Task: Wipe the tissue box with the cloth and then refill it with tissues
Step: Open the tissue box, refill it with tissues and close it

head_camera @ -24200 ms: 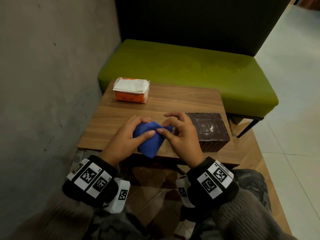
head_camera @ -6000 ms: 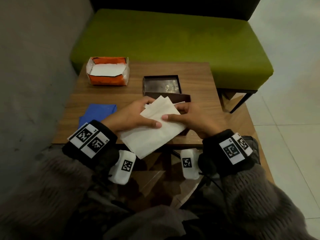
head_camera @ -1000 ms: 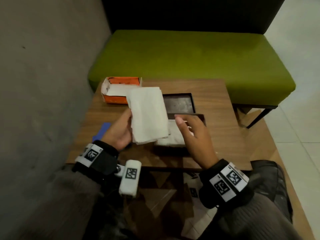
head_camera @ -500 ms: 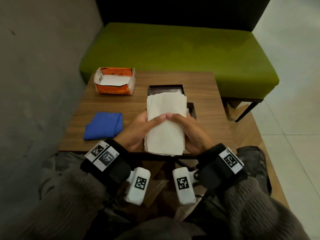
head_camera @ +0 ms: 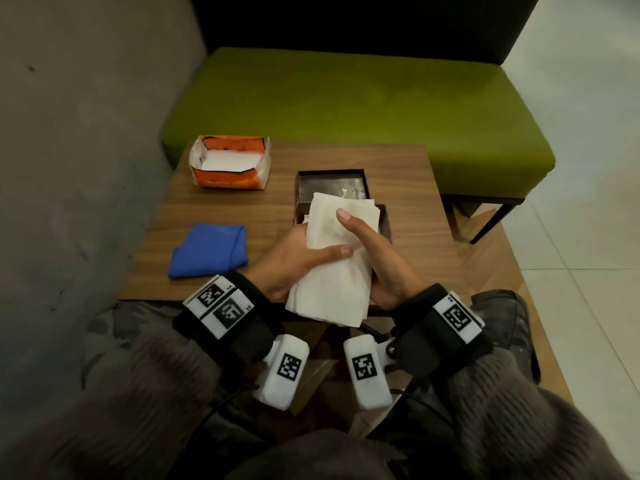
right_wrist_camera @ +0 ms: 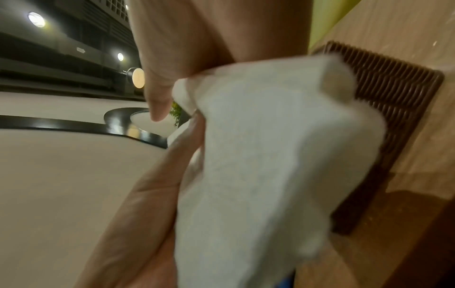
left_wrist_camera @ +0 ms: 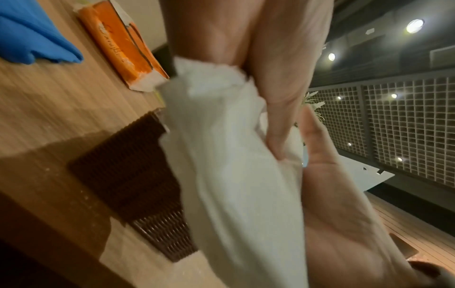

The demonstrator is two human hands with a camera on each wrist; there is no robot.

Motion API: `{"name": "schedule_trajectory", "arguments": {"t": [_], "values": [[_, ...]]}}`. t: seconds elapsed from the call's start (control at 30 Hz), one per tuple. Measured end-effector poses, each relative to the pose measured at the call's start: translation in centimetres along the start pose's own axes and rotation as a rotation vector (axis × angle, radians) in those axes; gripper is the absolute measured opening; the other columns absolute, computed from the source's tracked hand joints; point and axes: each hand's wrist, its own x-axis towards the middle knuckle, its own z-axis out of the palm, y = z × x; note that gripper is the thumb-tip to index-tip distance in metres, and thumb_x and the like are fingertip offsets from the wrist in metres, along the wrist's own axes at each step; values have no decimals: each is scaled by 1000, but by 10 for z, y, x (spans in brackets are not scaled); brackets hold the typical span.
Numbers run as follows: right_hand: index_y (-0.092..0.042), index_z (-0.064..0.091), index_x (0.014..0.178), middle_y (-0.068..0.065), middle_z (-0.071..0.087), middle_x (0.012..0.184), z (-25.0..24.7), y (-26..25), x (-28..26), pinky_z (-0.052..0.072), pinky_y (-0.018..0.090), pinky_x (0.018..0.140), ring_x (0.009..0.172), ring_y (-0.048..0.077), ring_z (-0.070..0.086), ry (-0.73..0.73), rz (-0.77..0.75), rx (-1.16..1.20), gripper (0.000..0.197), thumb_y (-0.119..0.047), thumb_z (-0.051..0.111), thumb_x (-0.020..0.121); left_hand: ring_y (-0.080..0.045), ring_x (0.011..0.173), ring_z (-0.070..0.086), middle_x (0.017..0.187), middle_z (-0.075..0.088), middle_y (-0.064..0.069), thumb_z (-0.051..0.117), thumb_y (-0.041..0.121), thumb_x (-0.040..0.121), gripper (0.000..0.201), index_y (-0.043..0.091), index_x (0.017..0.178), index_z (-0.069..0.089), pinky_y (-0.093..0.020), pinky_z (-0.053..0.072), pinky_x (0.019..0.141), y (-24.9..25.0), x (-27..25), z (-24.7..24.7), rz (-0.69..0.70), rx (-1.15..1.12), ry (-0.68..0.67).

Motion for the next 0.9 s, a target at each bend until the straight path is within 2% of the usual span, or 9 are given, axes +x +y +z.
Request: {"name": "schedule_trajectory", "arguments": {"t": [0.07,0.17,0.3,0.33,0.4,0.5,0.63,0.77,0.9], "values": [[-15,63,117,12,73,110,-4,-1,2,59,40,77,98,28,71,39,-39,-57,42,-36,66,82,-19,94,69,104,70,-6,67,13,81,37,14,117,57,-34,57,79,3,1,-1,-5,63,-9],[-15,68,108,6,75,102,-17,-11,4,58,35,74,92,23,72,105,-127,-353,41,-31,79,72,-6,79,70,90,71,2,69,12,80,27,22,103,60,-19,54,63,9,1,-11,-21,167,-51],[2,67,103,11,72,88,-26,-19,8,54,22,52,75,20,70,124,-125,-618,32,-16,77,79,-12,84,68,96,70,-1,72,20,78,29,19,104,61,-23,56,69,8,2,-18,-58,279,-28],[1,67,104,11,73,91,-28,-21,8,55,22,52,78,21,70,141,-124,-599,30,-15,75,80,-15,88,68,99,70,-3,71,20,78,31,17,107,61,-26,56,72,6,1,-20,-70,256,-17],[0,65,111,14,72,104,-34,-25,6,61,28,66,91,26,70,170,-122,-438,30,-11,71,84,-19,95,66,107,69,-7,67,19,81,32,14,112,60,-30,56,79,1,0,-28,-95,82,42],[-10,61,116,12,68,116,-33,-23,2,58,34,80,101,25,67,139,-83,-293,30,-3,63,87,-24,110,62,119,65,-11,59,20,86,37,10,122,56,-37,51,92,-7,-1,-35,-102,-254,158],[-23,59,108,7,67,118,-21,-12,5,55,41,89,108,26,65,135,-42,-305,29,-2,59,88,-21,102,66,114,68,-10,57,24,90,36,11,123,56,-30,56,83,-8,0,-23,-73,-366,260],[-18,59,119,4,70,114,-17,-11,5,54,35,77,101,22,68,218,-43,-191,27,-24,59,92,-20,101,66,113,68,-9,57,28,90,38,12,124,55,-30,56,82,-8,5,-17,-23,-338,393],[-21,58,116,2,70,101,-11,-6,7,56,28,63,85,15,68,225,-36,-227,23,-19,58,93,-20,99,66,111,68,-7,61,32,88,42,14,125,54,-35,54,85,-13,10,-5,-64,-297,426]]}}
